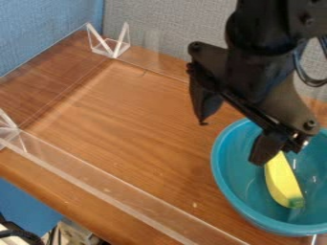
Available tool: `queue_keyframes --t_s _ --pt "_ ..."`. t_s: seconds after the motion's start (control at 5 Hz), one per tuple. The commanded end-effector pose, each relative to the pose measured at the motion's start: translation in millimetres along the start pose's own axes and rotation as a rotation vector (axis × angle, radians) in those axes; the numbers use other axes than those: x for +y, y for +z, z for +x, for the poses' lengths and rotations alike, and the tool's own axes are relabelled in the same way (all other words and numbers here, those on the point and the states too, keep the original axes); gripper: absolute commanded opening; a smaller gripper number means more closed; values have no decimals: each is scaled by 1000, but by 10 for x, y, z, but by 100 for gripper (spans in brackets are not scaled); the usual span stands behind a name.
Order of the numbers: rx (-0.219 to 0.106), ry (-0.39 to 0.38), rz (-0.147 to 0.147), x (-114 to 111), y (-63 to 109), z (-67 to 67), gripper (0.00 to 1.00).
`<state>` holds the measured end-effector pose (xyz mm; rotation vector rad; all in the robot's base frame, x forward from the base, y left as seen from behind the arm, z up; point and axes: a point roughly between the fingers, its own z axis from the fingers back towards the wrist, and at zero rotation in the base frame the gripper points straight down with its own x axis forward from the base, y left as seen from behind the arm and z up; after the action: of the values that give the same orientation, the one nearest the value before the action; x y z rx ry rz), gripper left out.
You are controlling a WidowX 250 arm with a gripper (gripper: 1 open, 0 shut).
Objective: Put the yellow object in the blue bowl
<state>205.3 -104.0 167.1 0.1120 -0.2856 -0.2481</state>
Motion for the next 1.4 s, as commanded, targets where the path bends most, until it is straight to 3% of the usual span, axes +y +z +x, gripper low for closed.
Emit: queue_keyframes --t_s 0.0,0.2,0.4,0.6,0.8,1.2 --pt "-37 36 -8 -81 124 113 100" --pt "-32 98 1 -203 141 149 100" --pt "-33 154 23 -209 116 144 100" --pt "-49 209 25 -186 113 126 100" --pt "-85 126 -16 -131 109 164 100" --pt "-106 85 -23 246 -48 478 100"
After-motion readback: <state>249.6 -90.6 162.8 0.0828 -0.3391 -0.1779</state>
